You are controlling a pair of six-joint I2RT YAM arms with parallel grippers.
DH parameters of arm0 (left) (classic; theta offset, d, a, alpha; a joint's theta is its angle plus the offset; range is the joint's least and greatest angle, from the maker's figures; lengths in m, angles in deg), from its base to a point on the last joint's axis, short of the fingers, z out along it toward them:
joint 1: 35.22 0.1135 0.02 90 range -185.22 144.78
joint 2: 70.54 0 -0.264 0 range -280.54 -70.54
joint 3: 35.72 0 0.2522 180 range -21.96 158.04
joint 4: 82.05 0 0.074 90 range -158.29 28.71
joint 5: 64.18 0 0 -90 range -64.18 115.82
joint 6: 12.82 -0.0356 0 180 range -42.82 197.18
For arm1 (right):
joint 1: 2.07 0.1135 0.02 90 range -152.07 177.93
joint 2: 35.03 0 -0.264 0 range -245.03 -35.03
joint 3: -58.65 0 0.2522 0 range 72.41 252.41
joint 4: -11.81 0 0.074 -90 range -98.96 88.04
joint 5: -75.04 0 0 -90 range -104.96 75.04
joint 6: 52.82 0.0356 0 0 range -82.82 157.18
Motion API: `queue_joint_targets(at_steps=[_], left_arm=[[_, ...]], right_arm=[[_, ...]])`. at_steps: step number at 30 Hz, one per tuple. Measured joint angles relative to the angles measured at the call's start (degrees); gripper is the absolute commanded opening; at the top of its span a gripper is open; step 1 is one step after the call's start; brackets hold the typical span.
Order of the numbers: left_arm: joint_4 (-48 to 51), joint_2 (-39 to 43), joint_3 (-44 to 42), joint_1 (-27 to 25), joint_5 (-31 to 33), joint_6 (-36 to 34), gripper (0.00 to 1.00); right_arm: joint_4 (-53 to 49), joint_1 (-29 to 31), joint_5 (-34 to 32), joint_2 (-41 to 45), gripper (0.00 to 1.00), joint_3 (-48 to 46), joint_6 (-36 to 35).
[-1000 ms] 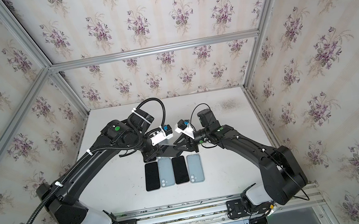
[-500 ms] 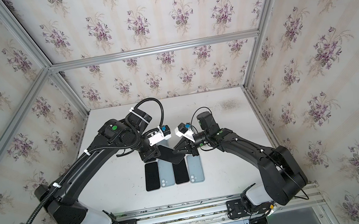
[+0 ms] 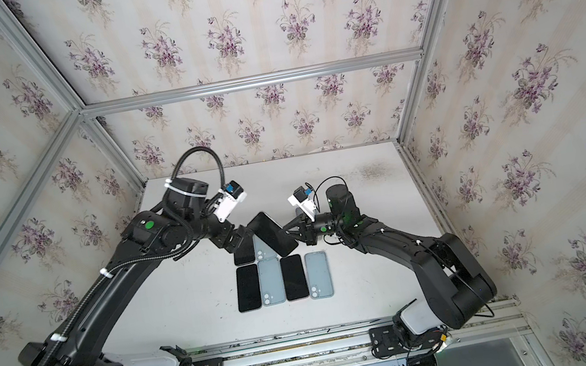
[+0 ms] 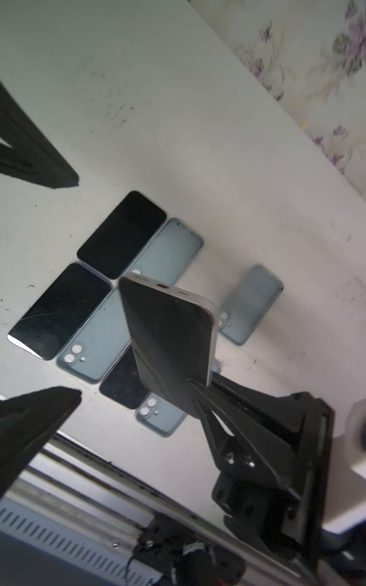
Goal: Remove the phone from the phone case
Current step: 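Lower the phone onto the row with the right gripper while the left withdraws, then open the right gripper off the phone and lift it away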
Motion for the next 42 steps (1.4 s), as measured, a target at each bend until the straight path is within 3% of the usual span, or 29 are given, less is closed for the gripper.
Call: queue_joint_targets(at_steps=[3, 7, 15, 22, 26, 31, 36, 42], left_arm=[[-5.0, 6.8, -5.8, 3.7, 0.9, 5.2, 1.0], [-9.5, 12.0, -10.5, 4.3, 1.0, 9.7, 1.0], [-13.6, 19.1, -18.4, 4.4, 1.1, 18.3, 1.0], [-14.4, 20.9, -20.3, 4.4, 1.5, 21.5, 1.0], [-14.5, 21.0, -20.6, 4.4, 1.7, 22.3, 1.0], [-14.6, 21.0, -20.7, 4.4, 2.3, 22.8, 1.0], [-14.8, 21.0, -21.1, 4.4, 2.4, 23.3, 1.0], [-14.9, 21.3, -21.7, 4.4, 2.8, 23.5, 1.0]], right_arm=[[5.6, -0.1, -6.2, -3.8, 0.0, -1.7, 9.5], [9.7, 0.0, -13.2, -8.3, 0.0, -2.3, 17.7], [7.8, 1.2, -26.9, -14.7, 0.0, -1.8, 23.8], [4.5, 3.4, -32.3, -18.6, 0.0, 0.4, 26.9], [3.5, 3.7, -32.7, -19.3, 0.28, 1.1, 28.2], [2.4, 3.7, -33.8, -18.7, 0.53, 1.0, 29.4], [0.2, 3.2, -33.8, -15.3, 0.59, 1.0, 28.3], [-0.2, 2.5, -32.9, -15.4, 0.54, 1.1, 27.0]])
